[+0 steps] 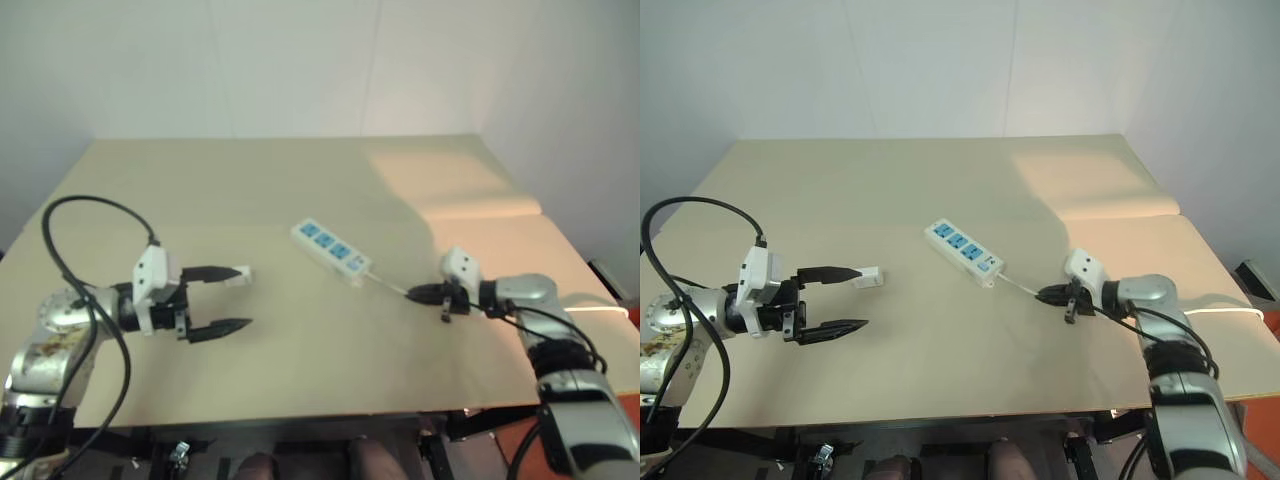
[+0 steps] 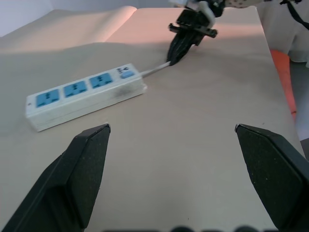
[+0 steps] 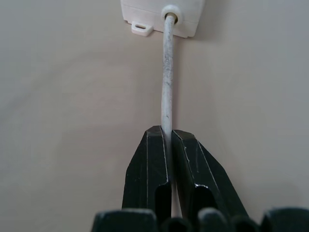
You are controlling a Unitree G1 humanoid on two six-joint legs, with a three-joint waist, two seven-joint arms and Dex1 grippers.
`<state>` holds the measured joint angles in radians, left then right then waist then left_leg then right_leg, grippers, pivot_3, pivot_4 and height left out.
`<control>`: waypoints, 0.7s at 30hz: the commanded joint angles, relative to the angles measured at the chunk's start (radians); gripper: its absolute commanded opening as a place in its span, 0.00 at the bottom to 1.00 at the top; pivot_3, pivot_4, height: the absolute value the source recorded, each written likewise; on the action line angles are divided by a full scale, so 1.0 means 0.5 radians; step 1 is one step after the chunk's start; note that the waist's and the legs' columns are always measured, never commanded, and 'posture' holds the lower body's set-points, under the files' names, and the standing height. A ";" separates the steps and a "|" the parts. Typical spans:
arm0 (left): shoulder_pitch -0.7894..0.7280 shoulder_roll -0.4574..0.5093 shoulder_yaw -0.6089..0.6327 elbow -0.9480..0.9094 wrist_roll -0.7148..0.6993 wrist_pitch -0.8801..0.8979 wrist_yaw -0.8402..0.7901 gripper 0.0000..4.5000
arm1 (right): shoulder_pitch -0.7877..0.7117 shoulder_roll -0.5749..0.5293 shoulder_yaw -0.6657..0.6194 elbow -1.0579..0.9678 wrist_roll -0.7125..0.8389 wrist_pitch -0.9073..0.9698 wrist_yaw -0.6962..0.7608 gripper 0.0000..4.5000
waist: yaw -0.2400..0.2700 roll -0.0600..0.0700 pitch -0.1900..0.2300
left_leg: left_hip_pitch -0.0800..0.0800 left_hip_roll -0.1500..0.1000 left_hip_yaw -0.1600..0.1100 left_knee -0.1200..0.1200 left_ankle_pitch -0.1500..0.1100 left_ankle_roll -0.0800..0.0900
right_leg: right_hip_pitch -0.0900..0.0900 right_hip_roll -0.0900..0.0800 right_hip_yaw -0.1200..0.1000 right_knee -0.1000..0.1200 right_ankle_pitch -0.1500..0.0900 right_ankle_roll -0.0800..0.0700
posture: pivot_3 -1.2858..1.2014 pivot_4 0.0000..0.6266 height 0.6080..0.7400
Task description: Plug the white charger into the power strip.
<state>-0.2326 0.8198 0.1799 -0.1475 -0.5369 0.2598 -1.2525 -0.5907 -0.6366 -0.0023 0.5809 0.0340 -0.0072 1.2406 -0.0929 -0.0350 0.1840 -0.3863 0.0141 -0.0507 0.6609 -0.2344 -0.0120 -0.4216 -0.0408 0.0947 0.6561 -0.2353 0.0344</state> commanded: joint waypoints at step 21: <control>-0.125 0.005 -0.023 0.057 0.003 -0.043 -0.044 1.00 | 0.480 0.198 -0.283 -0.948 0.590 0.359 -0.599 0.99 | 0.046 0.000 0.000 | 0.001 0.001 0.002 0.001 0.000 0.000 | 0.000 0.002 0.001 0.000 0.000 0.001 | 0.52 0.24 1.00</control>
<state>-0.2945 0.8186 0.1507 -0.1016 -0.5321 0.2596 -1.2771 -0.3557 -0.5575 -0.1100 0.1623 0.2840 0.1631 0.9807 -0.0700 -0.0351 0.1839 -0.3862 0.0147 -0.0499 0.6612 -0.2343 -0.0119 -0.4215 -0.0395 0.0950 0.6557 -0.2355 0.0347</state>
